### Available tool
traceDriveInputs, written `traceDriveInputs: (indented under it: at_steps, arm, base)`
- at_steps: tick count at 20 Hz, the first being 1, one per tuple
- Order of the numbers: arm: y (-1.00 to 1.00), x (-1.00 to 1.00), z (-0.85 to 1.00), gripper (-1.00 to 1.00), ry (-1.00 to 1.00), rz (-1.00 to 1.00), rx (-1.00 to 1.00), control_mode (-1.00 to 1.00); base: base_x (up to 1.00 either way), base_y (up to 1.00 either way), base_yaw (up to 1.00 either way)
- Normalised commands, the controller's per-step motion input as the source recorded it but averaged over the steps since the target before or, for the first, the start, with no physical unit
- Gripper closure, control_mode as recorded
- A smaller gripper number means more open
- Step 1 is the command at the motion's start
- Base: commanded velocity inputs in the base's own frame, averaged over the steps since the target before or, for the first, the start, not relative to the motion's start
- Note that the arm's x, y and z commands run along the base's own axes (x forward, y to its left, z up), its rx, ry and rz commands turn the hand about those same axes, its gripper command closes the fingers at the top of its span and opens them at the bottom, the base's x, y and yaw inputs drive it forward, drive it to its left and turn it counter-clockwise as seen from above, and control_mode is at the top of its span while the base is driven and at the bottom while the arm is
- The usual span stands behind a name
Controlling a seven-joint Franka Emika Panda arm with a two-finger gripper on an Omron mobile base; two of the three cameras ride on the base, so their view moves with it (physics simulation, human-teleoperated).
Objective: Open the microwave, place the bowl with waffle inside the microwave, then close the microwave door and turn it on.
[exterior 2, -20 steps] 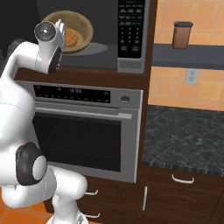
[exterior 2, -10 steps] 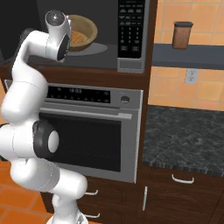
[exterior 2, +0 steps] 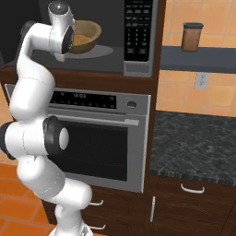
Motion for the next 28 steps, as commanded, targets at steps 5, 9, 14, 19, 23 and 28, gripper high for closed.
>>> traceDriveInputs:
  at_steps: [5, 9, 14, 19, 23, 28]
  arm:
    - [-0.03, 0.00, -0.04, -1.00, -0.19, 0.00, 0.23, -1.00]
    - [-0.05, -0.29, 0.06, -1.00, -0.25, 0.00, 0.16, -1.00]
    - [-0.24, -1.00, 0.42, -1.00, -0.28, 0.05, 0.00, -1.00]
    - [-0.50, -1.00, 0.48, -1.00, -0.25, 0.08, -0.04, -1.00]
    - [-0.40, -1.00, 0.02, 1.00, -0.22, 0.02, -0.03, -1.00]
    - [-0.22, -1.00, 0.00, 1.00, -0.18, 0.00, -0.07, -1.00]
  base:
    - [0.00, 0.00, 0.00]
    - [0.00, 0.00, 0.00]
    - [0.00, 0.00, 0.00]
    - [0.00, 0.00, 0.00]
    - [0.00, 0.00, 0.00]
    - [0.00, 0.00, 0.00]
